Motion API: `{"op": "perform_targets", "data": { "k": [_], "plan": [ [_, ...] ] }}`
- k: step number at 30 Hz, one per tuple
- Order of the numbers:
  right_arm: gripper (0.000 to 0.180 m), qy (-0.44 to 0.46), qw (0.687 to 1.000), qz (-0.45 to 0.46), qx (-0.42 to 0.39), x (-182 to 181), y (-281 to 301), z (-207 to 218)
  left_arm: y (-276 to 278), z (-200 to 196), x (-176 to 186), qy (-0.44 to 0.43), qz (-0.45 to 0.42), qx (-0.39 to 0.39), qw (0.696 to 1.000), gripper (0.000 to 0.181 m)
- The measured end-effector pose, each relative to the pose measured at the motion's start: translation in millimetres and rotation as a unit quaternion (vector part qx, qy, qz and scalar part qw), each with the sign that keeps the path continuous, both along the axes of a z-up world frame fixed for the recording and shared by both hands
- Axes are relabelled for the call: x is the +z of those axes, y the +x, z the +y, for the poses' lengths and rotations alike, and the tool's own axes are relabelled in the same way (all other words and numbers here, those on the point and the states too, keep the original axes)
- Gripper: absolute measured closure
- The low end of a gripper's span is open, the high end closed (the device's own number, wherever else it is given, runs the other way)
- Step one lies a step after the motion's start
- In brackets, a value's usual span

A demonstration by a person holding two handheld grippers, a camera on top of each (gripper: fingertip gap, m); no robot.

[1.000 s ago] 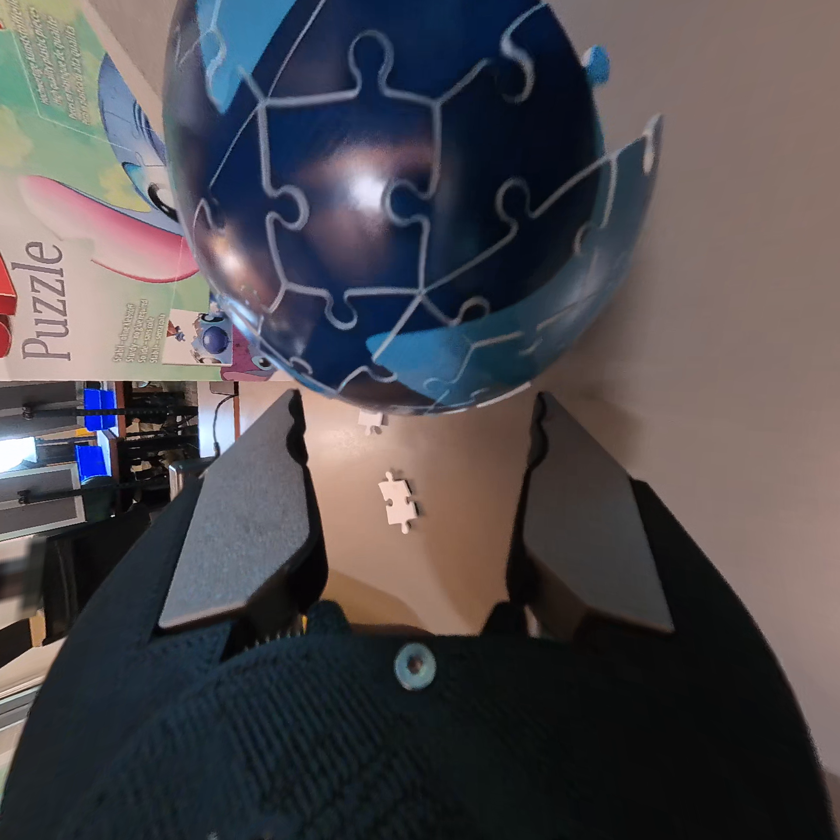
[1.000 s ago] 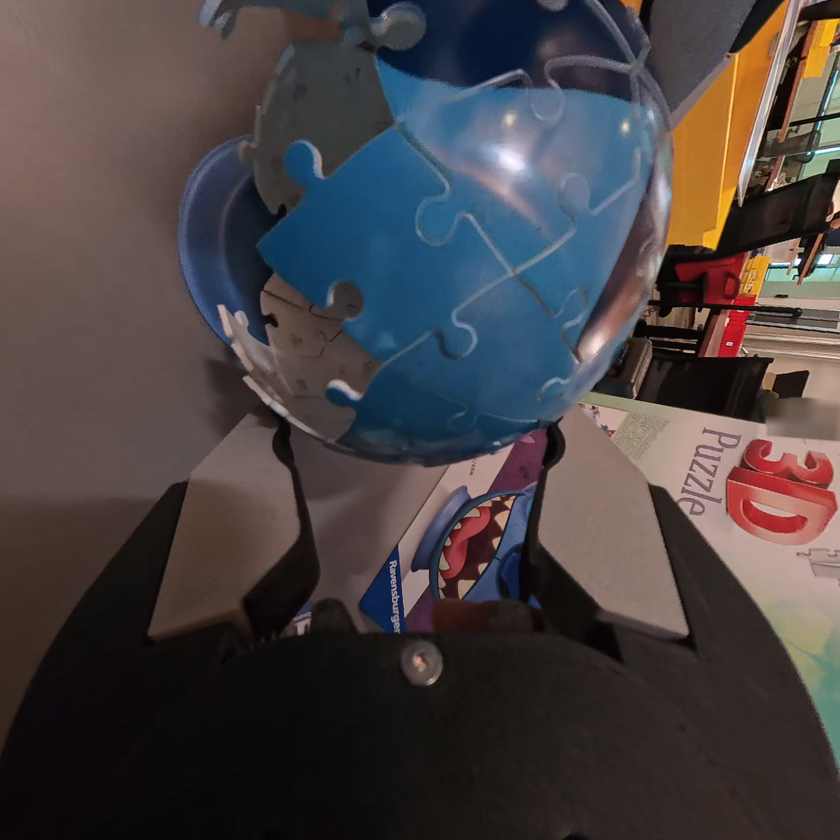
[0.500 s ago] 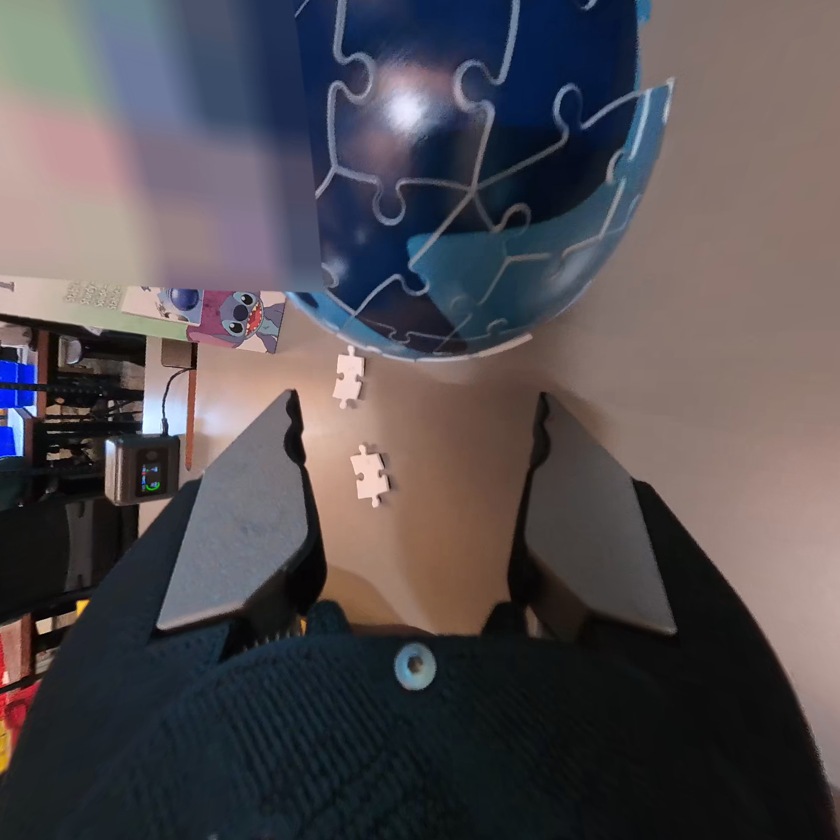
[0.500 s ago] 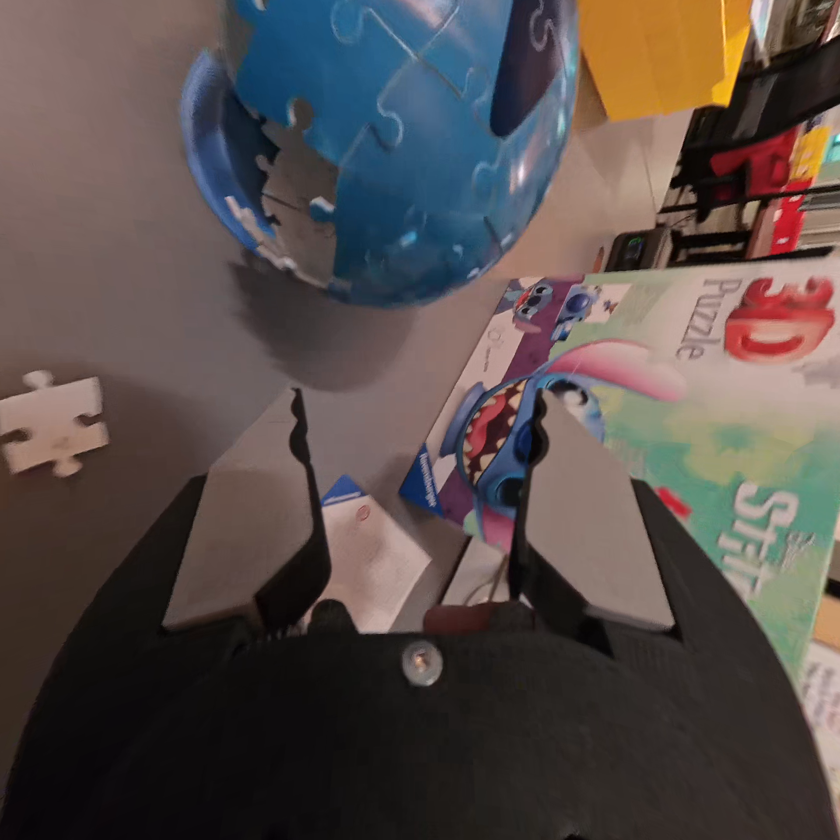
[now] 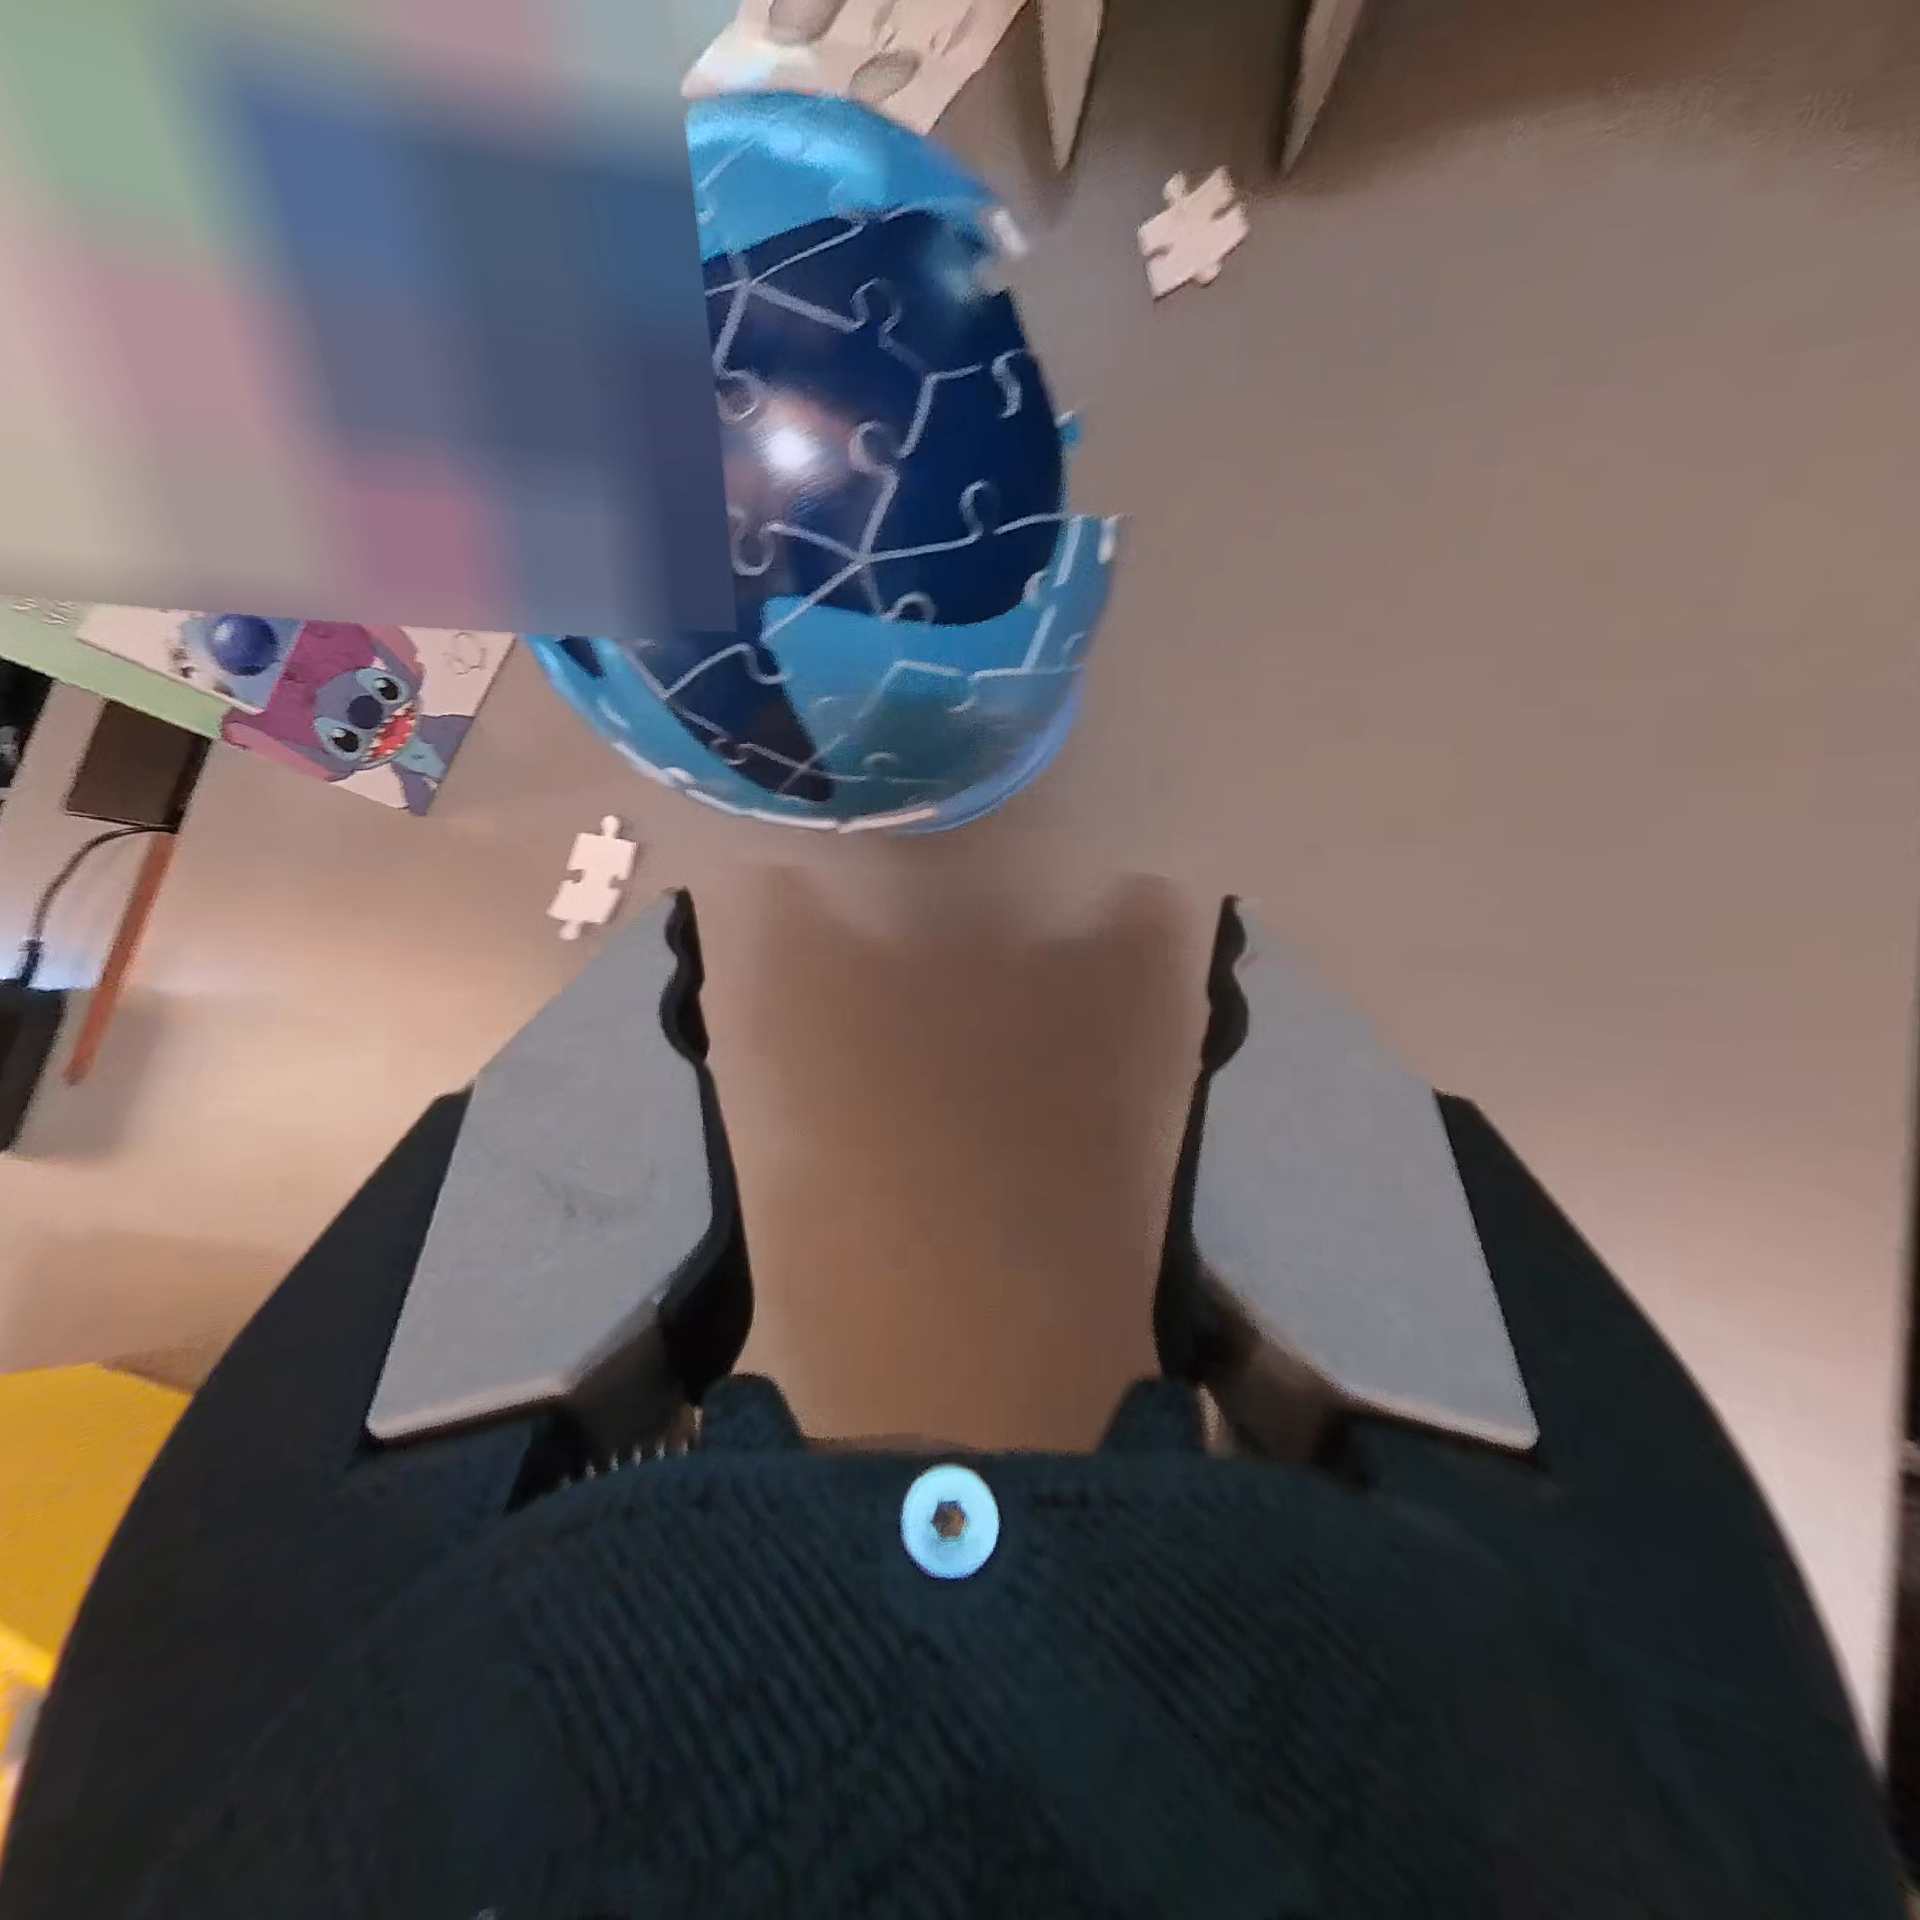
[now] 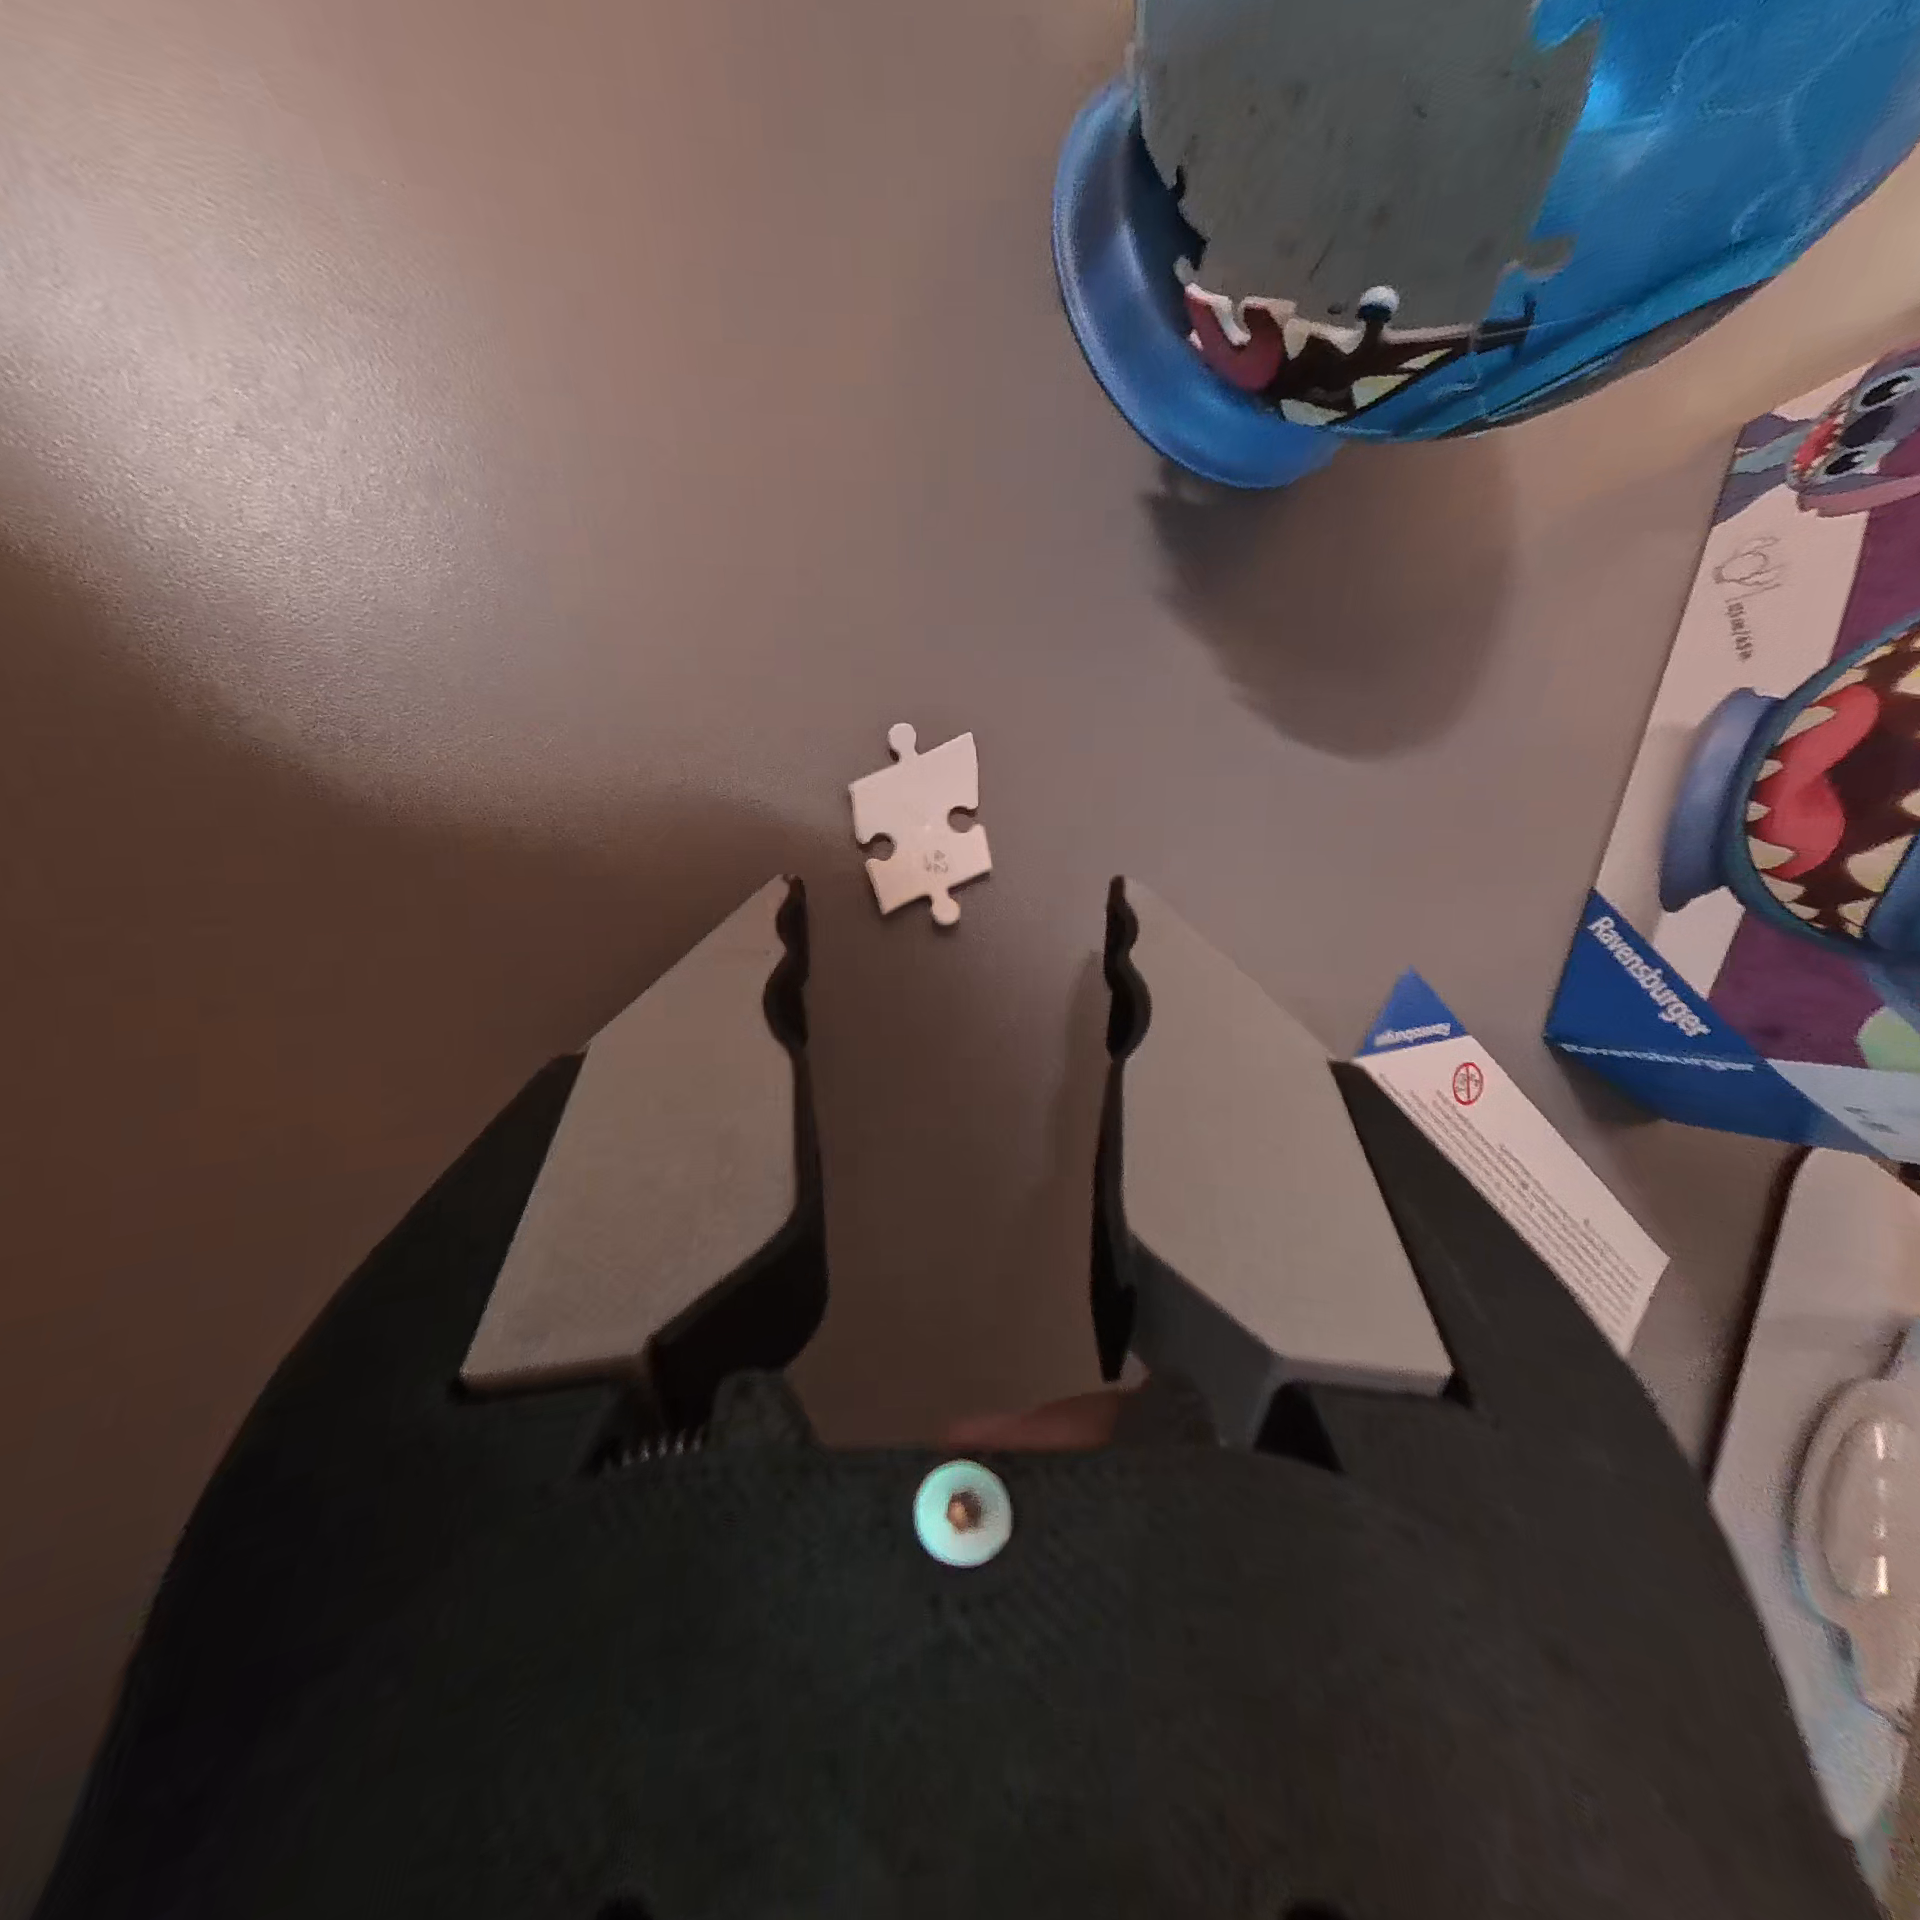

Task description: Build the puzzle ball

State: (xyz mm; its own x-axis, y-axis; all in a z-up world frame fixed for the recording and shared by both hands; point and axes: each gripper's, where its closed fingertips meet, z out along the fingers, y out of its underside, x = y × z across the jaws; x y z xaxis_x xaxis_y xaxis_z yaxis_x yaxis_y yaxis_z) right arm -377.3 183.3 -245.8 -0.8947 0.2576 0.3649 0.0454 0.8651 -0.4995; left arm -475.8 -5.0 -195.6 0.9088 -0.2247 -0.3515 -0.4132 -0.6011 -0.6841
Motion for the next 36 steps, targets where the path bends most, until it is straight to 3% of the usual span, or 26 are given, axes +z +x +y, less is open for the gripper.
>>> {"op": "perform_targets", "data": {
  "k": [3, 7, 12, 19, 24, 30, 36],
  "plan": [
    [0.131, -0.022, 1.0, -0.02, 0.003, -2.5, -2.4, -5.1, 21.3, 0.0, 0.9, 0.018, -0.019, 0.002, 1.0, 0.088],
    [0.174, -0.056, 0.996, -0.062, 0.015, -9.5, 7.4, -14.4, 52.9, 6.3, -10.3, -0.006, -0.026, -0.009, 1.0, 0.087],
    [0.18, -0.057, 0.997, -0.045, 0.003, -8.8, 6.6, -22.1, 71.8, 25.2, -17.8, -0.001, -0.033, 0.03, 0.999, 0.1],
    [0.18, -0.042, 0.999, -0.006, -0.011, -7.5, 0.0, -38.1, 98.4, 46.7, -34.6, 0.001, -0.047, 0.082, 0.996, 0.107],
    [0.179, -0.087, 0.995, -0.006, -0.041, 17.4, -3.6, -24.9, 118.4, 55.5, -47.1, -0.016, -0.051, 0.046, 0.997, 0.113],
    [0.146, -0.079, 0.994, -0.05, -0.052, 10.5, 9.5, -1.5, 116.0, 57.3, -48.6, 0.004, -0.091, 0.049, 0.995, 0.111],
    [0.132, -0.052, 0.994, -0.078, -0.049, -6.6, 18.3, -1.9, 116.7, 58.0, -50.6, 0.001, -0.099, 0.041, 0.994, 0.111]
  ]
}}
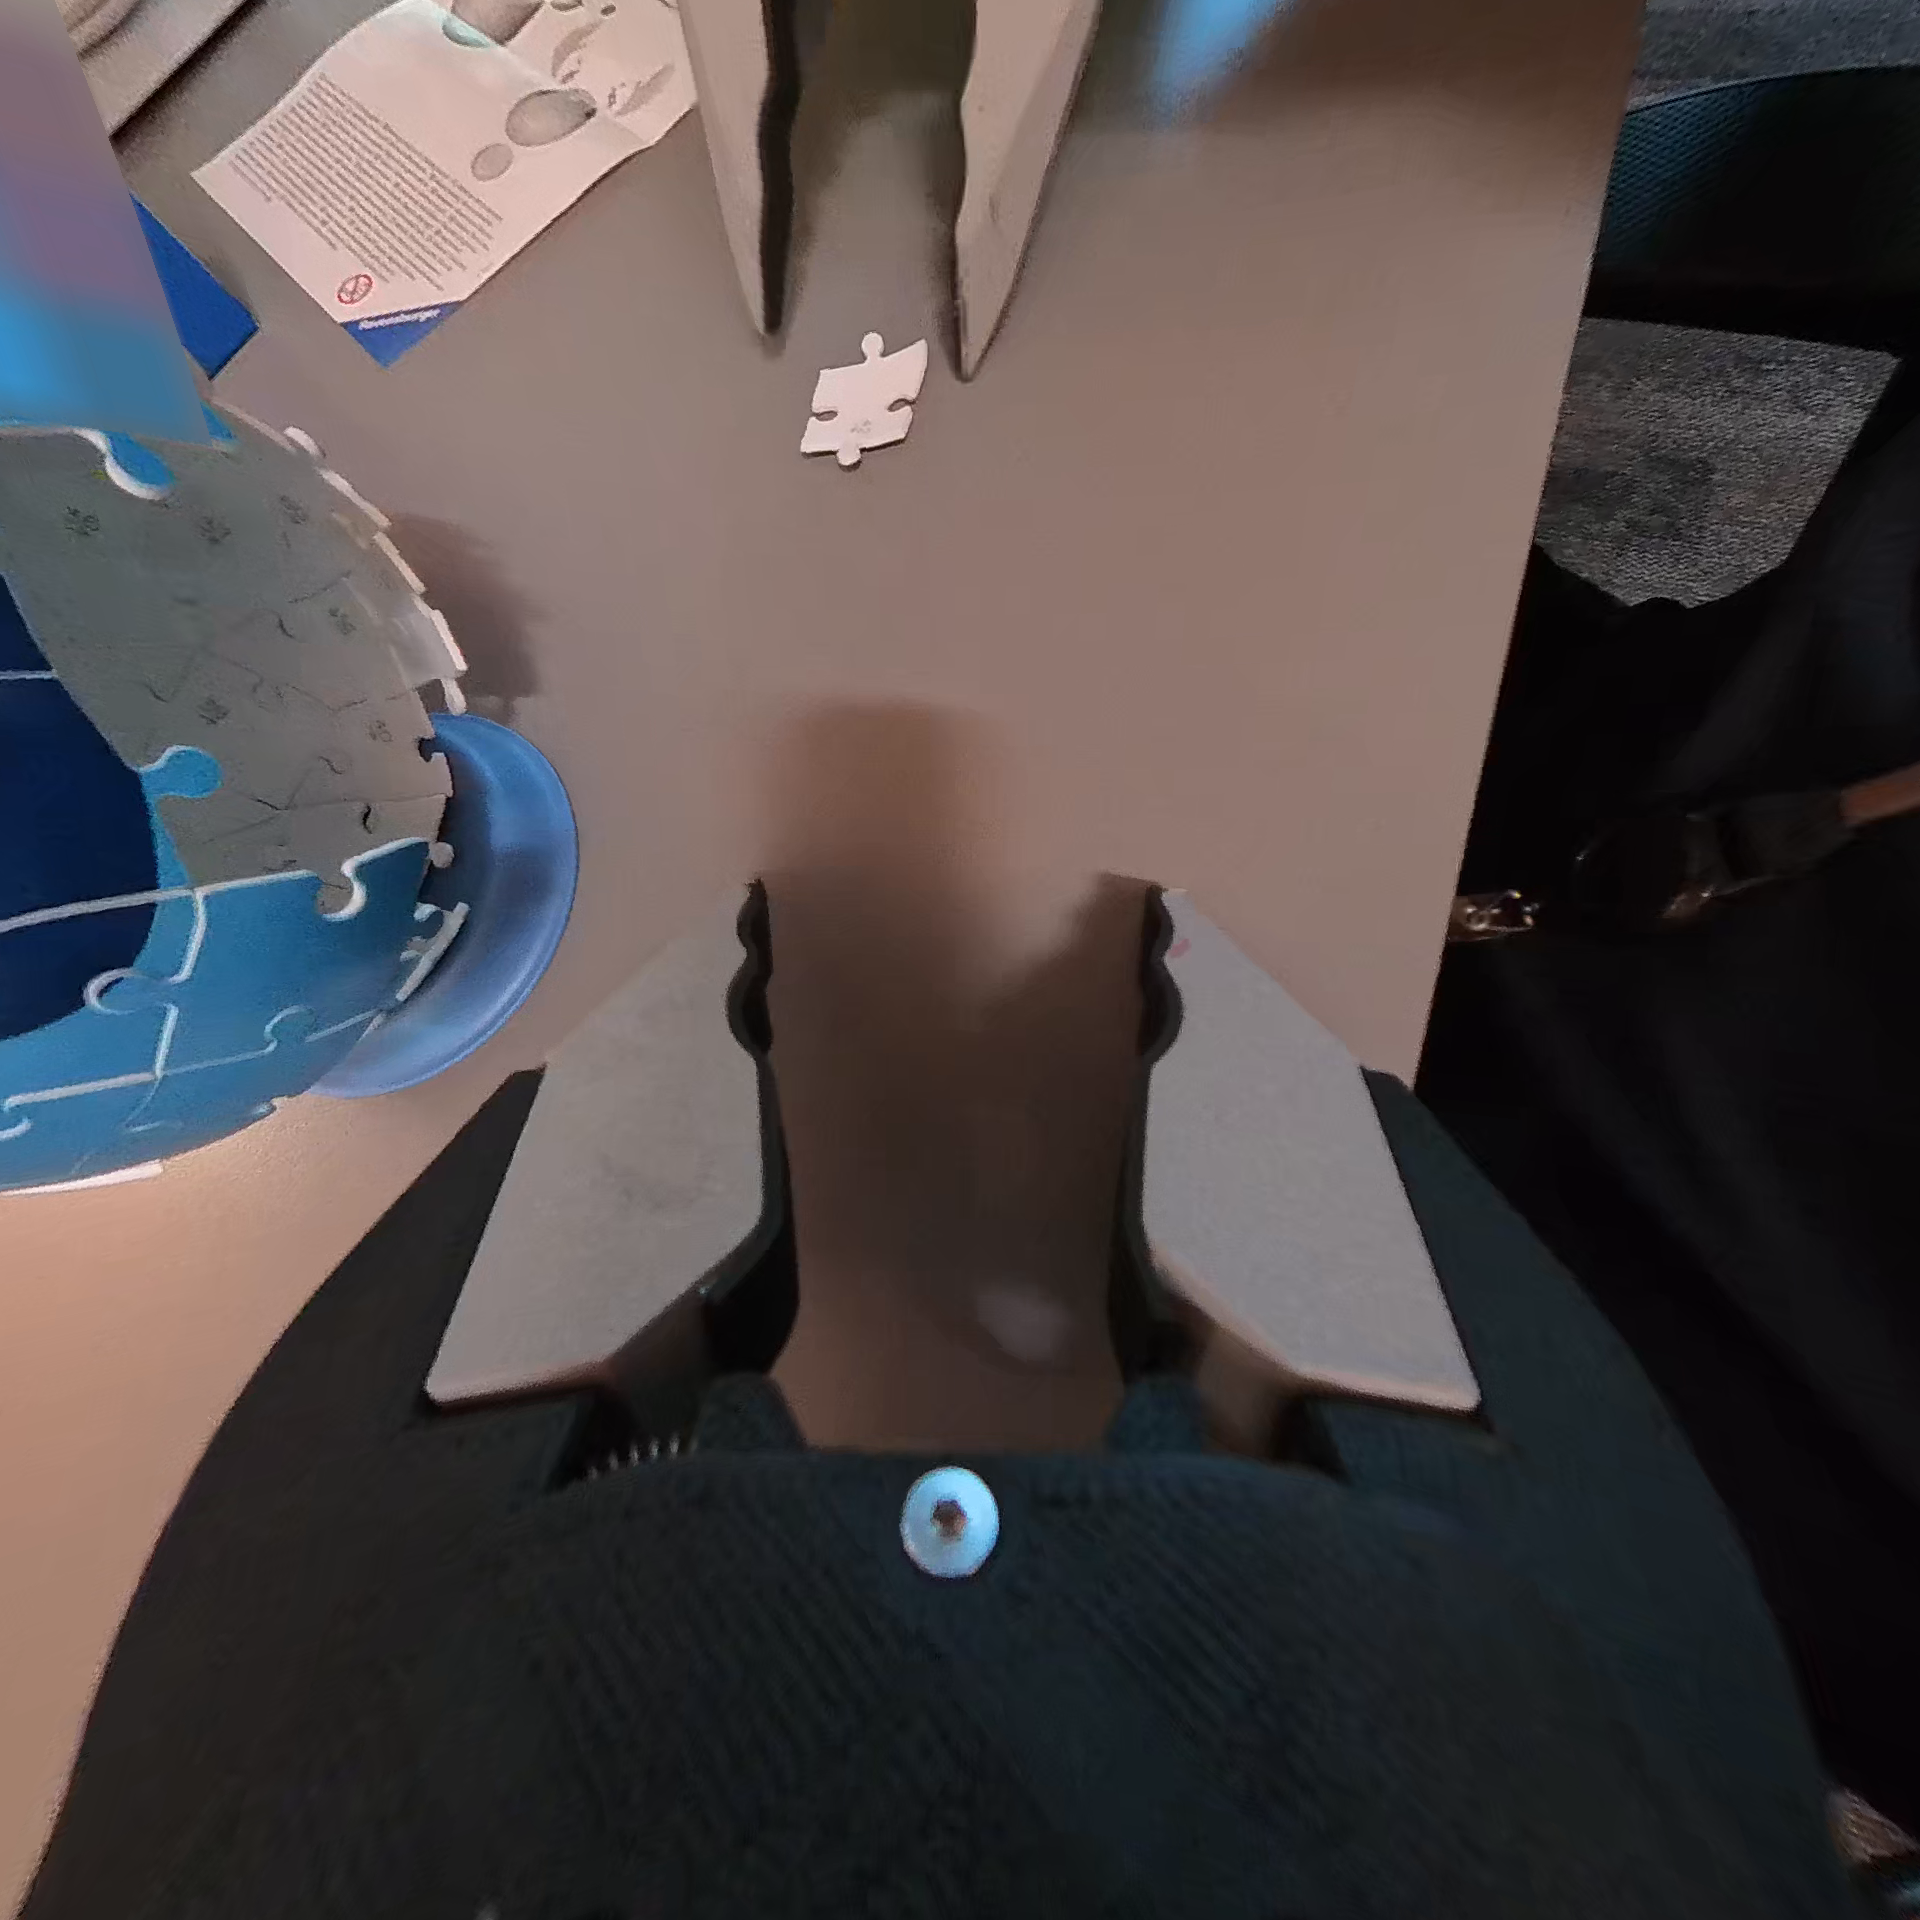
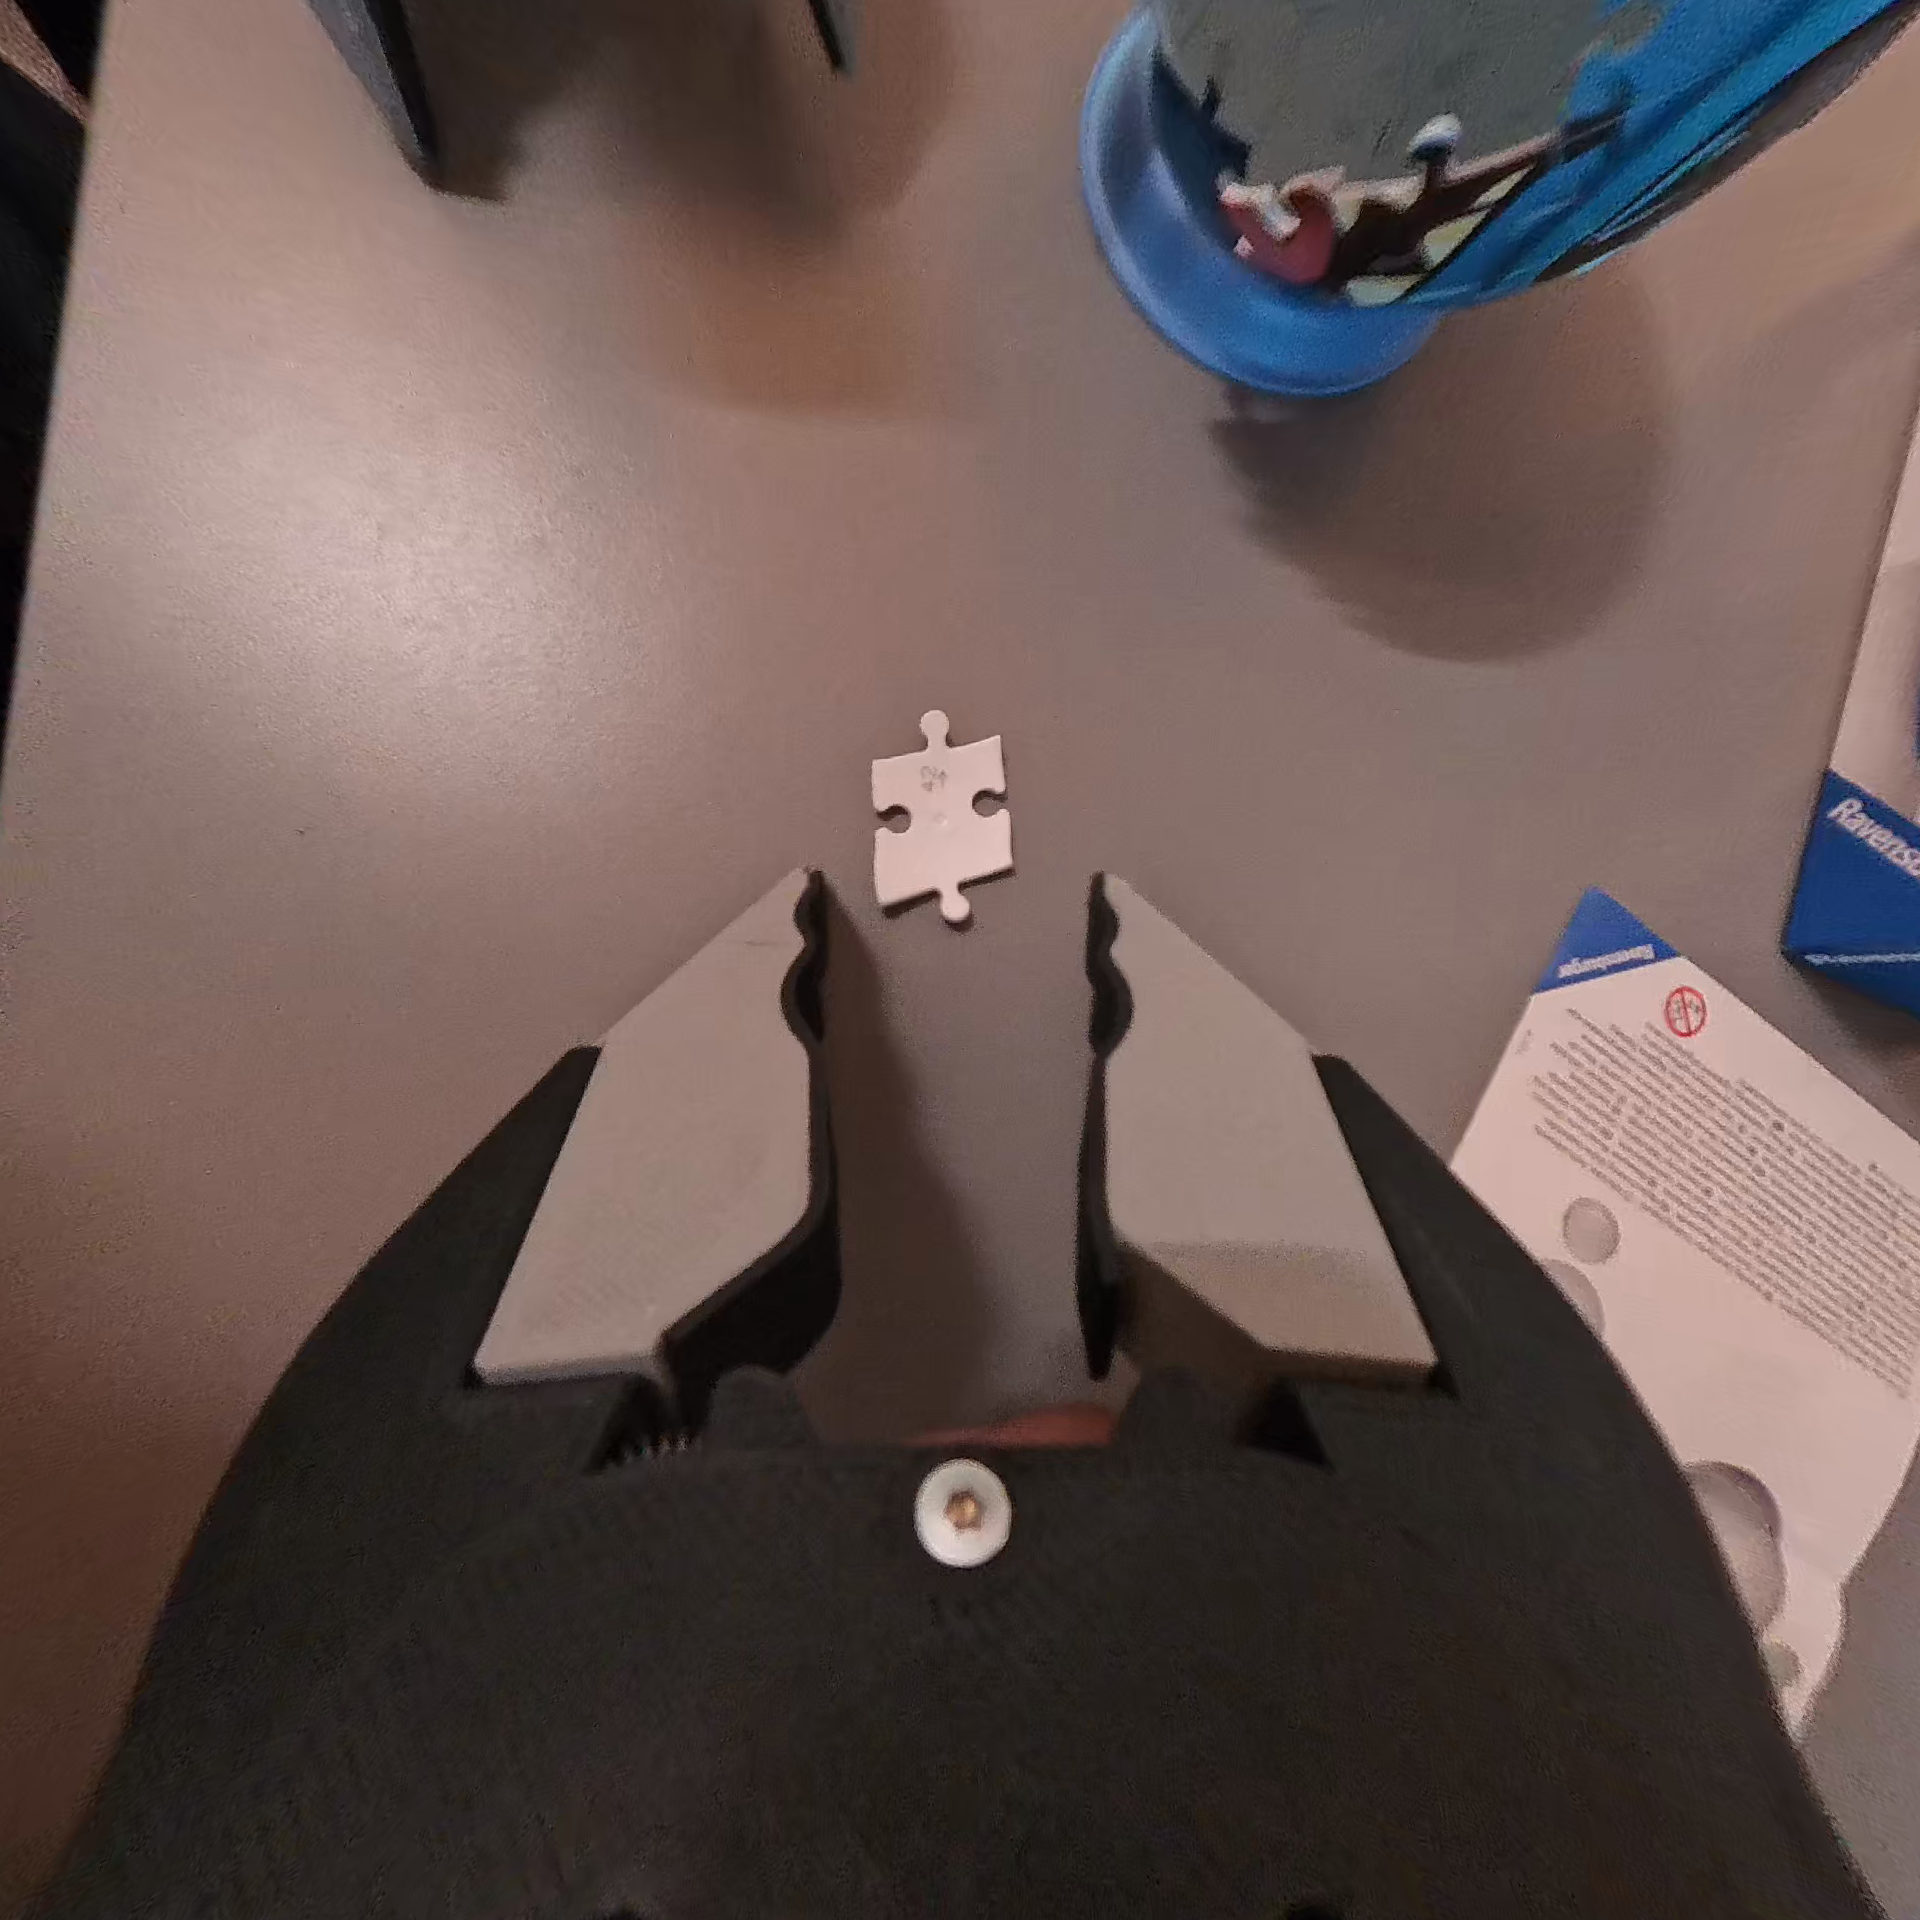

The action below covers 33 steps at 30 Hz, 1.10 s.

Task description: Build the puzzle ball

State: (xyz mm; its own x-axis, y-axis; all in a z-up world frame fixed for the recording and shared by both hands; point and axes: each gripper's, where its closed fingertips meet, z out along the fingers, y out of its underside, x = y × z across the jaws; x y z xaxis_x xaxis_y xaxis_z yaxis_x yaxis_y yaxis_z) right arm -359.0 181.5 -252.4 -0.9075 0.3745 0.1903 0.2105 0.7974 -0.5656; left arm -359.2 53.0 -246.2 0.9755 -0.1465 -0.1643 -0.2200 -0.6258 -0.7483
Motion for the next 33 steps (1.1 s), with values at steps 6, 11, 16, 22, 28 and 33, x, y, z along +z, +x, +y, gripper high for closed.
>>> {"op": "perform_targets", "data": {
  "k": [6, 11, 16, 22, 28, 33],
  "plan": [
    [0.168, -0.037, 0.999, -0.013, 0.018, -2.8, 1.1, -19.4, -0.2, 0.2, -1.8, -0.01, -0.026, 0.002, 1.0, 0.111],
    [0.18, -0.027, 0.999, 0.011, 0.019, -2.0, -4.0, -21.1, 3.7, 6.2, -2.8, -0.011, -0.032, 0.002, 0.999, 0.116],
    [0.18, -0.037, 0.999, 0.027, 0.024, 4.1, -5.1, -27.2, 6.1, 6.8, -2.9, -0.012, -0.035, 0.0, 0.999, 0.119],
    [0.17, -0.045, 0.998, 0.04, 0.006, 15.3, -9.1, -16.0, 7.5, 6.8, -3.5, -0.016, -0.049, -0.002, 0.999, 0.121],
    [0.153, -0.01, 1.0, 0.023, -0.007, 1.6, -11.0, -4.5, 7.2, 7.5, -5.6, -0.025, -0.074, -0.001, 0.997, 0.121],
    [0.143, -0.019, 1.0, 0.017, -0.011, 3.5, -10.4, 1.9, 9.5, 7.1, -5.6, -0.026, -0.075, -0.008, 0.997, 0.123]
  ]
}}
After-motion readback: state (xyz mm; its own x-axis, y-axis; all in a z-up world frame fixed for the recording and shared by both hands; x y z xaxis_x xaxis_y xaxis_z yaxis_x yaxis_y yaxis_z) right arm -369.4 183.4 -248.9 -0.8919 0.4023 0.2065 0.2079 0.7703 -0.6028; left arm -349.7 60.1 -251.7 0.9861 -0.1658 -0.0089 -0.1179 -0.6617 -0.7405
